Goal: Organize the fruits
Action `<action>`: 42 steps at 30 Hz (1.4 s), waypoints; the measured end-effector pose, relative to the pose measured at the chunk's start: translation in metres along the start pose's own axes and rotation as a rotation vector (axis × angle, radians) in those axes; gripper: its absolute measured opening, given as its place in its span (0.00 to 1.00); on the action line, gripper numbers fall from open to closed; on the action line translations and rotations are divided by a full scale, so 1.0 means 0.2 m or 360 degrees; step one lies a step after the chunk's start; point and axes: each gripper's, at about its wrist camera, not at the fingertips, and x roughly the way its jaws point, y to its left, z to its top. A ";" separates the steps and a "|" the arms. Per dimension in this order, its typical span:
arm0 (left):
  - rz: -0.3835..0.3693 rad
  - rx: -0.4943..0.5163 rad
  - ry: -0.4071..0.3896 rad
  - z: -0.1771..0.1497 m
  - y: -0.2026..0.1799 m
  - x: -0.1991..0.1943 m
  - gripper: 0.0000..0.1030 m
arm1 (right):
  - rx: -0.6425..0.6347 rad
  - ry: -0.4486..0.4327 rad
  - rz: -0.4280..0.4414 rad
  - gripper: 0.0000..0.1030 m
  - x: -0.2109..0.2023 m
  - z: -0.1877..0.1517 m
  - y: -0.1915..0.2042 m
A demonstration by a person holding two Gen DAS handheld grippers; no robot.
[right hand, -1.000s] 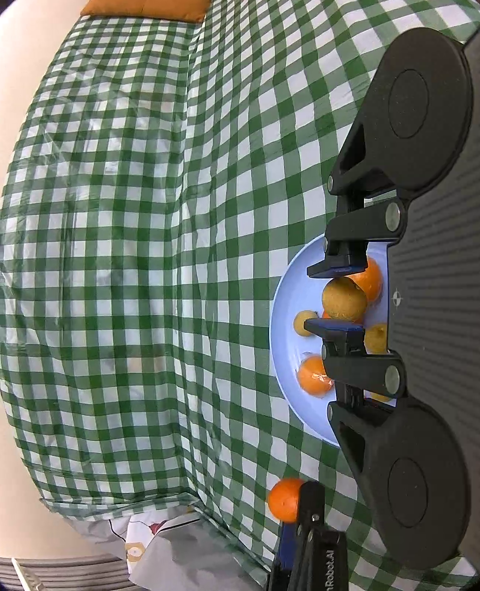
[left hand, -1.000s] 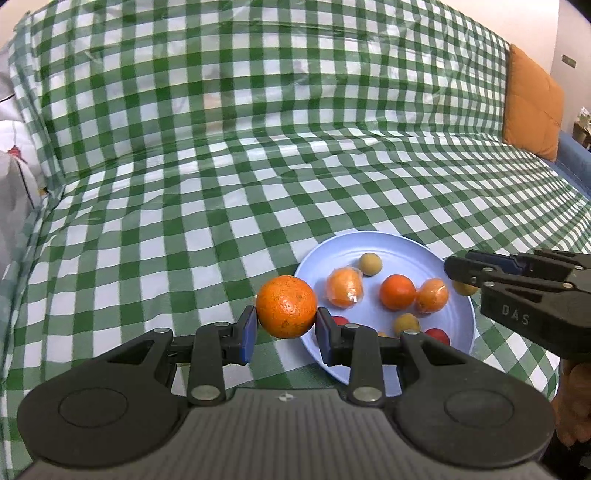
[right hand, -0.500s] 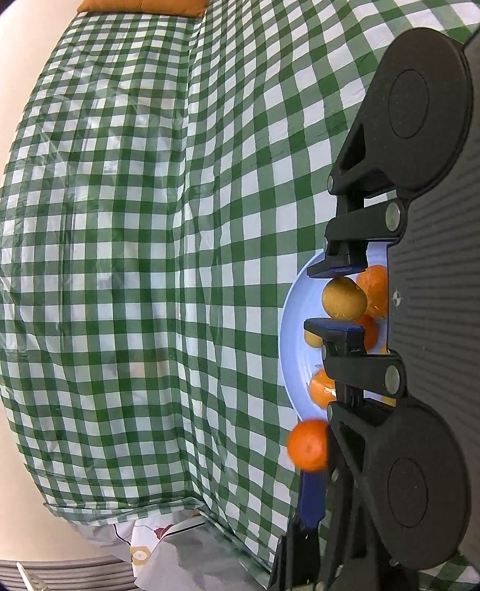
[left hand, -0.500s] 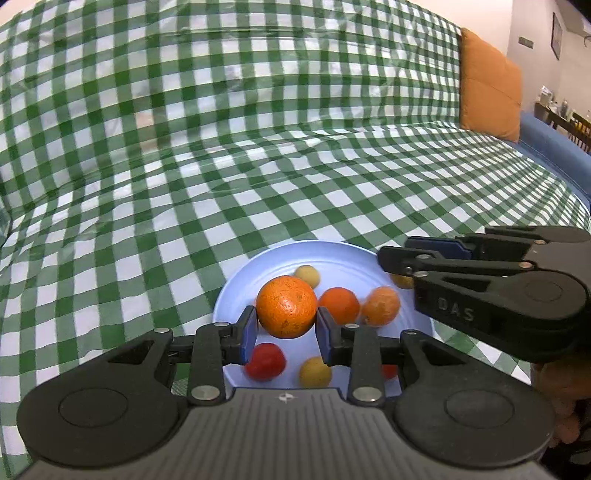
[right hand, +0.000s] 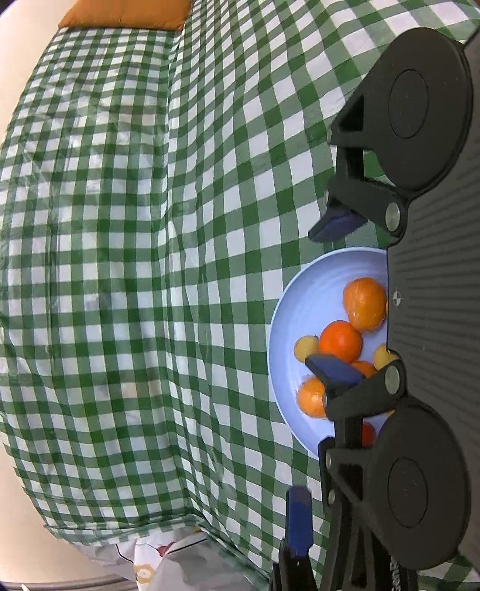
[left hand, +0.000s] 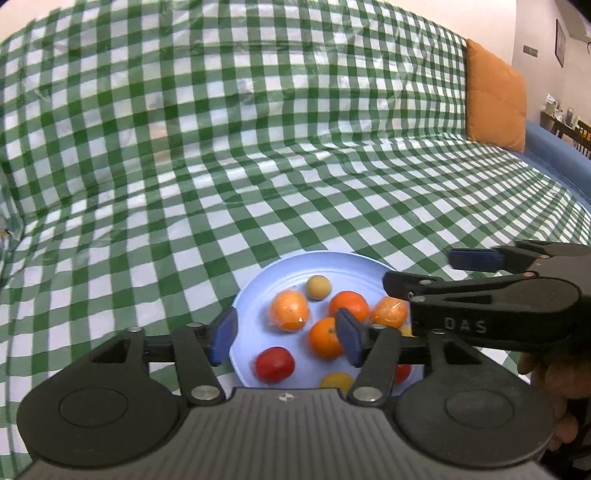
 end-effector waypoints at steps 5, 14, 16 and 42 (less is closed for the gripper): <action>0.0057 0.0012 -0.0085 -0.04 0.01 -0.14 0.78 | 0.0023 -0.0031 0.0012 0.95 -0.09 -0.02 0.01; 0.0049 -0.0037 -0.0103 -0.17 -0.09 -0.42 0.83 | 0.0082 -0.0119 -0.0036 0.99 -0.38 -0.08 0.01; 0.0070 -0.0066 -0.0090 -0.20 -0.12 -0.46 0.85 | 0.0080 -0.0123 -0.0041 0.99 -0.44 -0.11 0.01; 0.0233 -0.0227 0.0179 -0.27 -0.08 -0.28 0.99 | 0.0153 0.0034 -0.0165 0.99 -0.37 -0.23 0.04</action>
